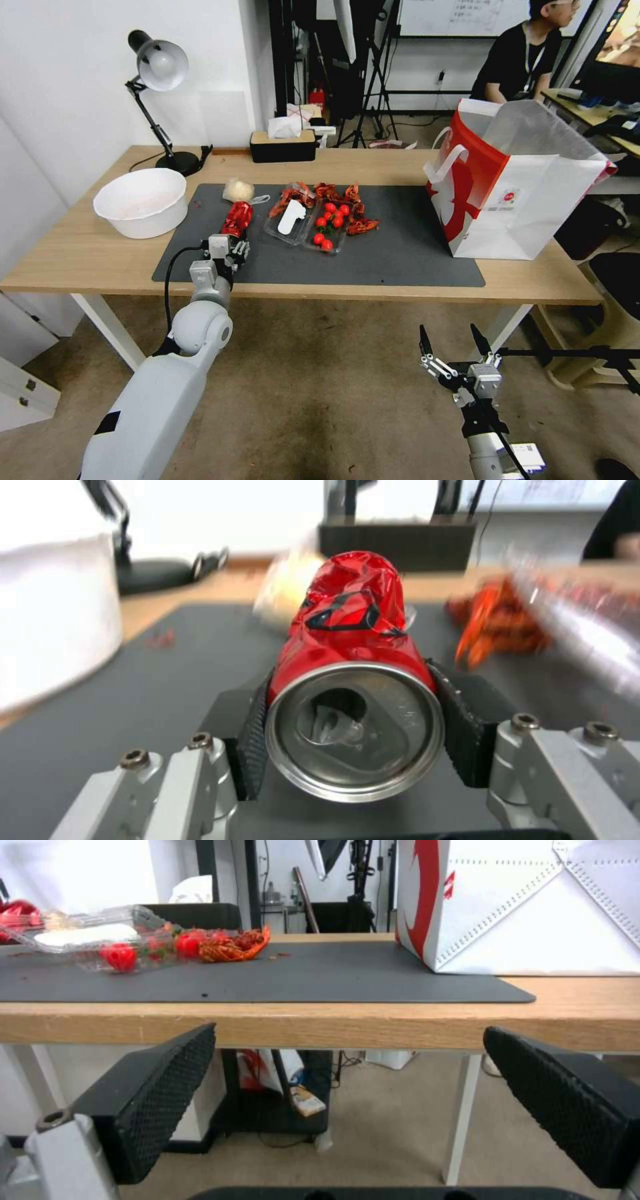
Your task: Pick up the trash from the table and place it into the takeout bag.
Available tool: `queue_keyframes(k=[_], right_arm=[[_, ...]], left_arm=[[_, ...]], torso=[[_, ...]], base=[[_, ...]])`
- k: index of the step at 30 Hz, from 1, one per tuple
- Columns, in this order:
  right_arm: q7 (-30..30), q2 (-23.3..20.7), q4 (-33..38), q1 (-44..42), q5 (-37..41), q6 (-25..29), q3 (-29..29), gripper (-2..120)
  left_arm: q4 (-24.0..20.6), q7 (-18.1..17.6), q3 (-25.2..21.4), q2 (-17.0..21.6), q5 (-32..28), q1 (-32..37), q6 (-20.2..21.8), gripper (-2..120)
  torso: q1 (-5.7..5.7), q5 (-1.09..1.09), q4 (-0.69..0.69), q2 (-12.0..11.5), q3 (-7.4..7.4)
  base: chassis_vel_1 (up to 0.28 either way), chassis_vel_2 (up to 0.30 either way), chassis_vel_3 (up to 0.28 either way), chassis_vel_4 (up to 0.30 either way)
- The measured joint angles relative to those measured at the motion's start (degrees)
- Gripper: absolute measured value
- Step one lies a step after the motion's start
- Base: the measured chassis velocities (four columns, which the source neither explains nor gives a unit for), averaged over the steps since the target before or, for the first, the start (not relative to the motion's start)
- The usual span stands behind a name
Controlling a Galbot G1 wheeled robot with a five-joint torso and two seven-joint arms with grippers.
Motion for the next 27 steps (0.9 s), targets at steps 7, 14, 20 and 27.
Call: queue_keyframes(k=[7,14,20,27], right_arm=[[0.0,0.1,0.0,0.2,-0.2,-0.3,-0.3,100],[0.0,0.4,0.1,0.1,-0.4,-0.4,-0.4,100],[0.0,0.4,0.5,0.0,-0.4,-0.4,-0.1,100],[0.0,0.5,0.8,0.0,-0.4,-0.4,0.0,100]], left_arm=[[-0.1,1.6,-0.3,0.7,-0.3,-1.6,-2.5,51],[-2.1,2.2,-0.4,1.7,0.1,-3.2,-2.7,51],[-3.0,6.4,0.4,3.5,-0.3,-9.2,-4.2,51],[-1.6,11.3,3.7,5.6,-2.9,-14.4,-5.9,51]], torso=[[0.0,-0.01,0.01,0.0,0.0],[0.0,0.0,0.02,0.0,0.0],[0.01,0.0,0.01,0.0,0.01],[0.01,0.0,0.01,0.0,0.01]], base=[[0.0,0.0,0.0,0.0],[0.0,0.0,0.0,0.0],[0.0,0.0,0.0,0.0],[0.0,0.0,0.0,0.0]])
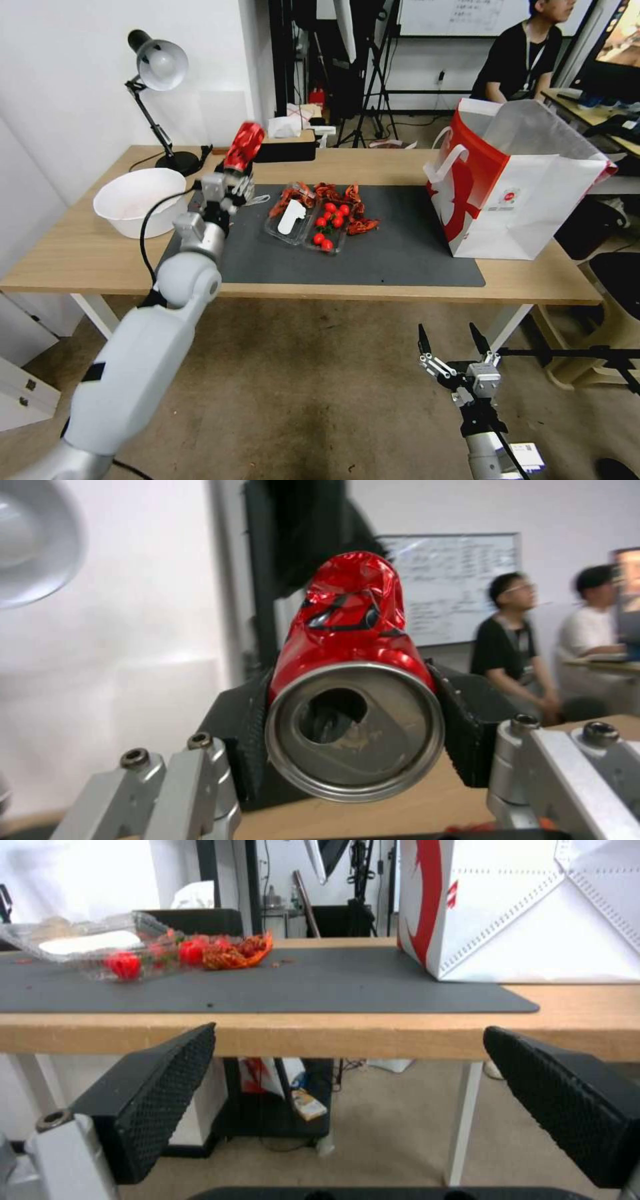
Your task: Pick up the trash from the table and place it into the takeout bag.
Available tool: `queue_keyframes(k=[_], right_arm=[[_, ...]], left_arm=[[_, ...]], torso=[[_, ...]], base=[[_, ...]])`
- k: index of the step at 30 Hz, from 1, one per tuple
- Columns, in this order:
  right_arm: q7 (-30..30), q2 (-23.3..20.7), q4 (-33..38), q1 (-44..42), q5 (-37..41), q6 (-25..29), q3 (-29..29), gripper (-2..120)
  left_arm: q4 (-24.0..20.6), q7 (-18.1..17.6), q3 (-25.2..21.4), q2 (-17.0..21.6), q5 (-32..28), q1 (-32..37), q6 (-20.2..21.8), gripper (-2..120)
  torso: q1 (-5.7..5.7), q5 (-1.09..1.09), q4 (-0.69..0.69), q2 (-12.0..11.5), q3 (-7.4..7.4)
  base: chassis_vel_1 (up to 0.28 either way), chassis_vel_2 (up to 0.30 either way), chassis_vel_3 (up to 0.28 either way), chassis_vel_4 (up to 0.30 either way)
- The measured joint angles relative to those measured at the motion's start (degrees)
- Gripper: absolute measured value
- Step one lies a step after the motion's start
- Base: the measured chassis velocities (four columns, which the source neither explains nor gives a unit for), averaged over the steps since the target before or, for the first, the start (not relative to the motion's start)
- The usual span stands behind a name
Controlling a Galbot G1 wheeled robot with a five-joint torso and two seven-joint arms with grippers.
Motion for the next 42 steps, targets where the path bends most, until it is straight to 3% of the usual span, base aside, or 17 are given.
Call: queue_keyframes(k=[4,11,19,22,27,30,35,36,37,42], right_arm=[[0.0,0.0,0.4,0.0,0.0,-0.2,0.1,100],[0.1,0.6,0.7,-0.2,-0.3,-0.3,0.1,100],[0.1,0.8,0.7,-0.4,-0.6,-0.3,0.1,100],[0.1,1.2,0.9,-0.5,-0.9,-0.3,0.1,100],[0.1,1.7,1.4,-0.4,-1.2,-0.5,0.0,100],[0.1,2.6,3.3,0.1,-1.5,-1.3,-0.4,100],[0.1,2.7,3.1,0.4,-1.5,-1.5,-0.4,100],[0.1,2.7,2.9,0.5,-1.5,-1.6,-0.4,100],[0.1,2.6,2.3,0.6,-1.5,-1.6,-0.5,100],[0.0,2.0,2.2,0.5,-1.2,-1.6,0.0,100]], left_arm=[[0.8,1.4,2.6,0.5,-1.1,-2.7,-0.2,51],[4.3,4.3,10.9,-1.2,-2.3,-11.4,-1.0,51],[6.5,4.9,14.5,-2.9,-2.5,-15.5,-1.5,51],[10.1,5.5,18.3,-5.8,-2.4,-20.5,-2.0,51],[13.4,6.2,20.3,-8.6,-2.3,-24.2,-2.2,51],[19.6,7.7,24.2,-12.6,-2.0,-30.2,-2.8,51],[23.7,9.1,27.1,-15.5,-0.3,-34.0,-2.8,51],[24.5,9.9,27.9,-16.1,-0.2,-34.9,-3.0,51],[27.1,12.9,31.6,-18.2,2.1,-38.1,-3.5,51],[31.1,14.9,36.5,-21.1,5.9,-44.1,-2.7,51]], torso=[[0.01,0.0,0.01,0.0,0.0],[0.01,0.01,-0.01,0.0,0.0],[0.0,0.01,-0.01,0.0,0.01],[0.01,0.02,-0.01,0.0,0.0],[0.01,0.01,-0.01,0.0,0.0],[0.0,0.0,0.02,0.0,0.0],[0.01,0.01,0.0,0.0,0.0],[0.01,0.01,0.0,0.0,0.0],[0.0,0.01,0.0,0.0,0.0],[0.0,0.0,0.01,0.0,0.0]], base=[[0.0,0.0,0.0,0.0],[0.0,0.0,0.0,0.0],[0.0,0.0,0.0,0.0],[0.0,0.0,0.0,0.0],[0.0,0.0,0.0,0.0],[0.0,0.0,0.0,0.0],[0.0,0.0,0.0,0.0],[0.0,0.0,0.0,0.0],[0.0,0.0,0.0,0.0],[0.0,0.0,0.0,0.0]])
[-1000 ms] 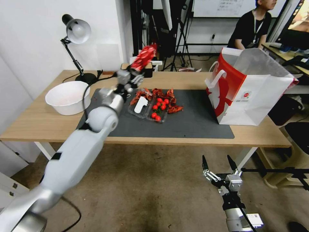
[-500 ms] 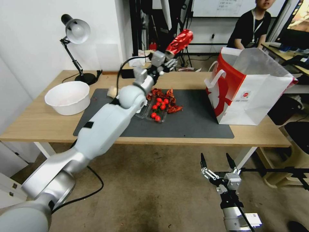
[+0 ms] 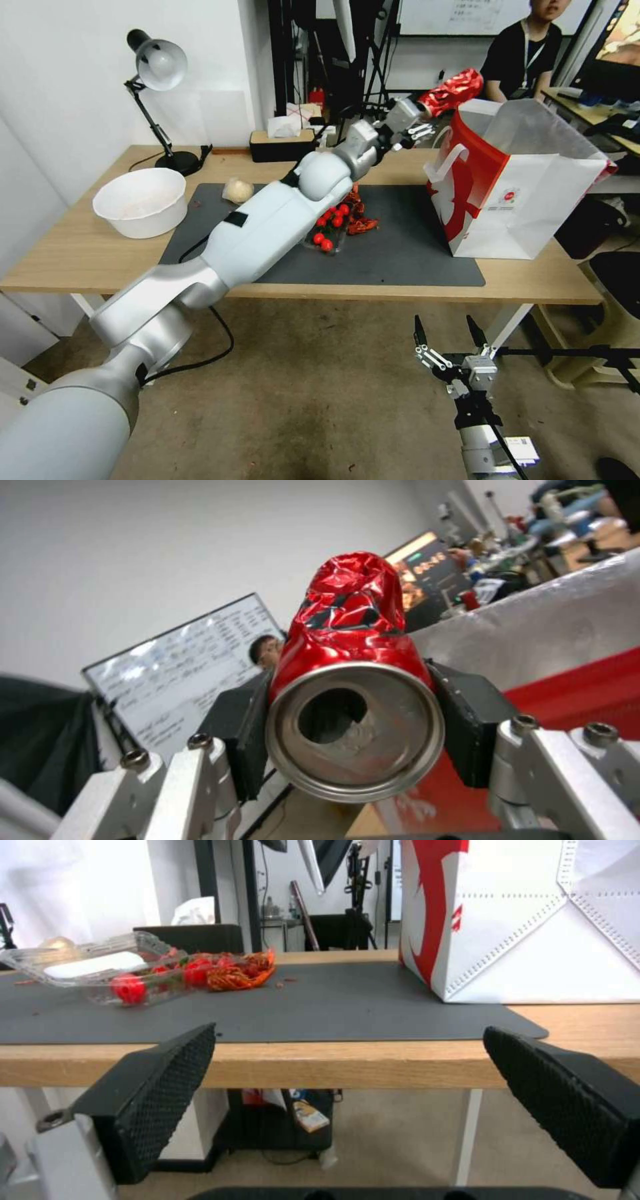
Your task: Pick up the trash from the table and place it into the takeout bag.
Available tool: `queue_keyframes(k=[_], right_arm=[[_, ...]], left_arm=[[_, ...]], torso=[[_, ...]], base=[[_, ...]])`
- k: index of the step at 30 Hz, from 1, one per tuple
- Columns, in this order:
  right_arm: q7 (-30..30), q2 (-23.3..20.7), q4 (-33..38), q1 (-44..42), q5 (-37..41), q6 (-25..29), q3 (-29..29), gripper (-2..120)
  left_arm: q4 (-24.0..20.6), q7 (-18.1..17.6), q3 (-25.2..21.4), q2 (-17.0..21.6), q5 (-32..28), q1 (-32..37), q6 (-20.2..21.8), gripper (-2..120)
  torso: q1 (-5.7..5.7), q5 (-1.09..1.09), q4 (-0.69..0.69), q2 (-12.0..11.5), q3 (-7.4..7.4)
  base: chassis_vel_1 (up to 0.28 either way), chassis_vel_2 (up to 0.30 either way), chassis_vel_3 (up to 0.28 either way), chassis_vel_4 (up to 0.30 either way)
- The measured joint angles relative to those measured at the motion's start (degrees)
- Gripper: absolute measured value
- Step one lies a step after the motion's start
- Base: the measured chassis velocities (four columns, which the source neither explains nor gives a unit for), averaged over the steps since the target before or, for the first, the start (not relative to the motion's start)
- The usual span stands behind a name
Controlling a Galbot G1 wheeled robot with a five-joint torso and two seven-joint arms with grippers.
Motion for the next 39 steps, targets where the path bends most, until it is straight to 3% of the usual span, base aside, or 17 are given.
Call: queue_keyframes(k=[8,17,20,21,29,39], right_arm=[[0.0,-0.3,-0.2,0.0,0.4,0.3,0.2,100],[0.0,-0.7,-0.5,-0.2,1.2,0.7,0.6,100],[0.0,-0.8,-0.6,-0.2,1.5,0.7,0.7,100],[0.0,-0.8,-0.6,-0.2,1.5,0.7,0.7,100],[-0.1,-0.6,-1.1,0.0,1.6,0.9,0.4,100],[-0.1,-0.5,-1.1,0.0,1.5,0.9,0.3,100]], left_arm=[[4.4,4.3,3.5,-4.1,0.6,-5.6,-0.9,51],[8.3,5.6,5.5,-6.7,3.5,-7.7,-1.7,51],[8.7,5.5,5.7,-7.3,3.5,-7.8,-1.7,58],[8.7,5.5,5.7,-7.3,3.5,-7.8,-1.7,58],[8.0,4.8,5.3,-7.2,3.4,-7.6,-1.7,93],[1.1,1.1,3.4,-1.4,0.5,-3.2,0.7,100]], torso=[[-0.01,0.01,-0.02,0.0,-0.01],[-0.01,0.0,0.0,0.0,-0.01],[-0.01,0.0,-0.01,0.0,-0.01],[-0.01,0.0,-0.01,0.0,-0.01],[0.0,0.0,-0.02,0.0,-0.01],[-0.01,-0.01,0.0,0.0,0.0]], base=[[0.0,0.0,0.0,0.0],[0.0,0.0,0.0,0.0],[0.0,0.0,0.0,0.0],[0.0,0.0,0.0,0.0],[0.0,0.0,0.0,0.0],[0.0,0.0,0.0,0.0]])
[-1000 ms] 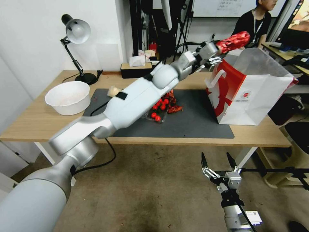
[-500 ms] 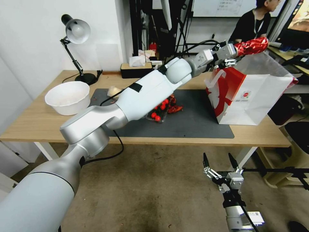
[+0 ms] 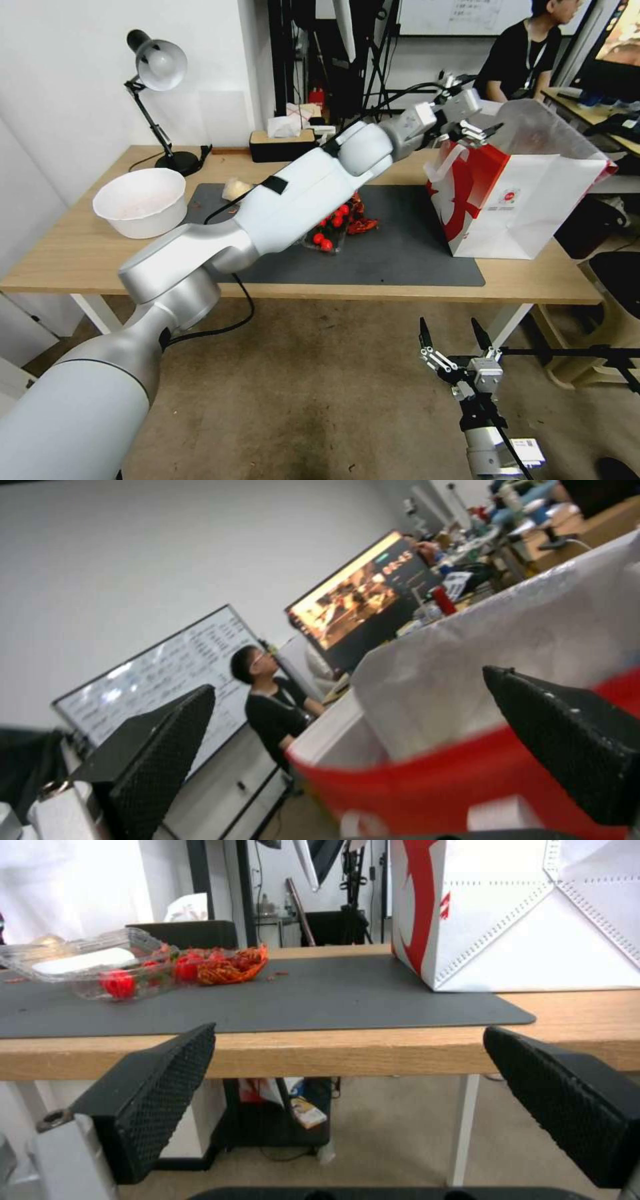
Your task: Pick up the trash from the table and place it into the takeout bag.
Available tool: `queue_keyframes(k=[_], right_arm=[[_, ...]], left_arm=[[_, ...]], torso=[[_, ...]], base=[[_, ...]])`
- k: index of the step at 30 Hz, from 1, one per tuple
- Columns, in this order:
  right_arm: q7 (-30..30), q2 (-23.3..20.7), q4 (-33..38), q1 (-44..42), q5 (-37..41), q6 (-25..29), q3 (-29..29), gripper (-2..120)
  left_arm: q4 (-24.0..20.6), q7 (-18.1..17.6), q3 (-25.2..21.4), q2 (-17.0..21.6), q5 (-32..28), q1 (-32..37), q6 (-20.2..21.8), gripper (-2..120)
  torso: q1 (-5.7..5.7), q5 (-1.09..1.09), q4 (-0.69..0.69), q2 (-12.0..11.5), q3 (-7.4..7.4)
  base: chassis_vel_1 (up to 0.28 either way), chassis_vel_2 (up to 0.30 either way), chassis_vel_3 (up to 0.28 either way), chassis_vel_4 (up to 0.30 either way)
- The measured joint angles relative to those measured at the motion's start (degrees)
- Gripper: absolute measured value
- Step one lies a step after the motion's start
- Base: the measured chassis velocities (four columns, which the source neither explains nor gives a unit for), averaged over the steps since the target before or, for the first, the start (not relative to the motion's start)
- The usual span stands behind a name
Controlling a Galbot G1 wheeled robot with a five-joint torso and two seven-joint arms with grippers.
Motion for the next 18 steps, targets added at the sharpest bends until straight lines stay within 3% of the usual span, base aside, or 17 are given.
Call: queue_keyframes(k=[5,10,12,13,14,17,18], right_arm=[[0.0,0.2,0.1,-0.1,-0.2,0.0,0.0,100],[0.0,0.2,0.2,-0.3,-0.3,0.0,0.0,100],[0.0,0.3,0.3,-0.5,-0.4,0.0,0.0,100],[0.0,0.4,0.5,-0.6,-0.5,0.0,0.0,100],[0.0,0.4,0.5,-0.6,-0.5,0.0,0.0,100],[0.0,0.7,0.8,-0.8,-0.7,0.0,0.1,100],[0.0,0.7,0.8,-0.8,-0.7,0.0,0.1,100]], left_arm=[[-6.5,-3.5,-3.4,5.4,-2.3,5.4,3.0,100],[-9.0,-6.3,-5.7,7.5,-2.5,8.0,4.9,100],[-11.1,-10.3,-7.0,8.4,-2.6,9.8,6.9,100],[-12.9,-14.4,-8.0,9.1,-2.7,11.4,8.9,100],[-12.9,-14.4,-8.0,9.1,-2.7,11.4,8.9,100],[-17.0,-24.1,-9.7,10.1,-3.4,14.7,14.9,100],[-17.0,-24.1,-9.7,10.1,-3.4,14.7,14.9,100]], torso=[[0.0,-0.01,0.02,0.0,0.0],[0.0,-0.01,0.01,0.0,0.0],[0.0,0.0,-0.01,0.0,0.0],[0.0,0.0,-0.01,0.0,0.0],[0.0,0.0,-0.01,0.0,0.0],[0.0,0.0,-0.01,0.0,0.0],[0.0,0.0,-0.01,0.0,0.0]], base=[[0.0,0.0,0.0,0.0],[0.0,0.0,0.0,0.0],[0.0,0.0,0.0,0.0],[0.0,0.0,0.0,0.0],[0.0,0.0,0.0,0.0],[0.0,0.0,0.0,0.0],[0.0,0.0,0.0,0.0]])
